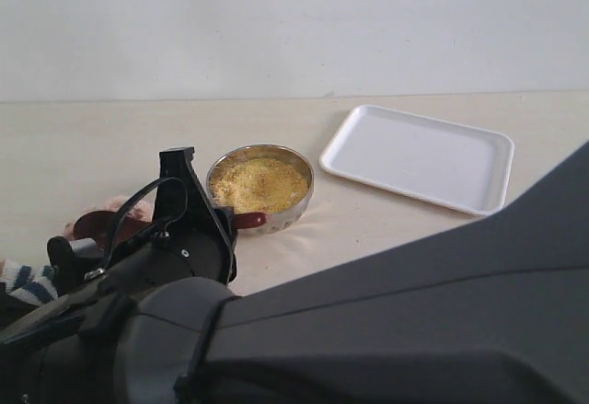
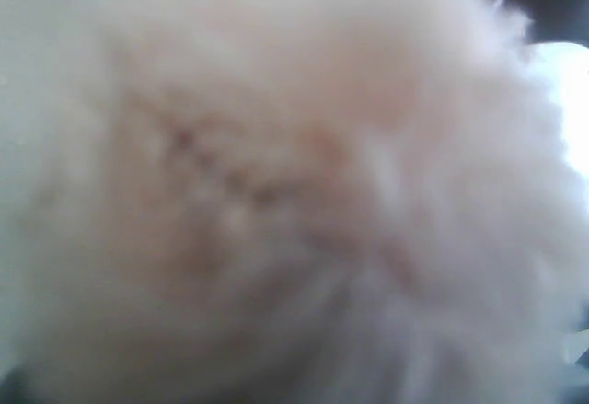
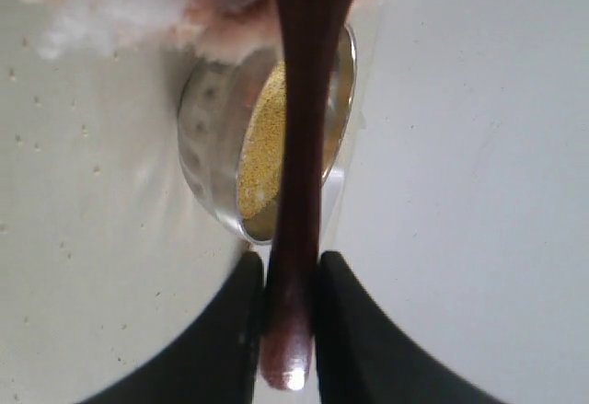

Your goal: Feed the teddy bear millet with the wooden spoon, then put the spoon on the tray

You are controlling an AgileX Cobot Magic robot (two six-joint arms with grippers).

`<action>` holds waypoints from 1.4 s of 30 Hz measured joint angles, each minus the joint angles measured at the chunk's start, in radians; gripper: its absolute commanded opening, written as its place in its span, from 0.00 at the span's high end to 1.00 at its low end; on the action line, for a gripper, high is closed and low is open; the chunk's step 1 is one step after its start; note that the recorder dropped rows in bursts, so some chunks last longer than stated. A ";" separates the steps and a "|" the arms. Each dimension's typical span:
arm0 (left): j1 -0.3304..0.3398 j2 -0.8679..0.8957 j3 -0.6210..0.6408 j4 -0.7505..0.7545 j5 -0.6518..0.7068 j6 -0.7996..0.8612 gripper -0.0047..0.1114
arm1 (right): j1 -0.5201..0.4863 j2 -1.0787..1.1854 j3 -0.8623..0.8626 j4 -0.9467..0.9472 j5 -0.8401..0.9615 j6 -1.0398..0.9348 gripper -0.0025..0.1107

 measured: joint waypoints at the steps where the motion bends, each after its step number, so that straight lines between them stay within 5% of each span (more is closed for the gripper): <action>1: 0.000 0.000 0.000 0.000 0.000 0.000 0.91 | 0.003 -0.002 0.000 -0.002 0.000 0.004 0.97; 10: 0.000 0.000 0.000 0.000 0.000 0.000 0.91 | -0.003 -0.040 0.002 -0.144 -0.003 0.010 0.97; 16: 0.000 0.000 0.000 0.000 0.000 0.000 0.91 | -0.108 -0.081 0.002 -0.153 -0.004 -0.054 0.97; 27: 0.000 0.000 0.000 0.000 0.000 0.000 0.91 | -0.414 -0.131 -0.155 0.340 -0.003 -0.418 0.97; 42: 0.000 0.000 0.000 0.000 0.000 0.000 0.91 | -0.441 0.000 -0.231 0.350 0.002 -0.545 0.97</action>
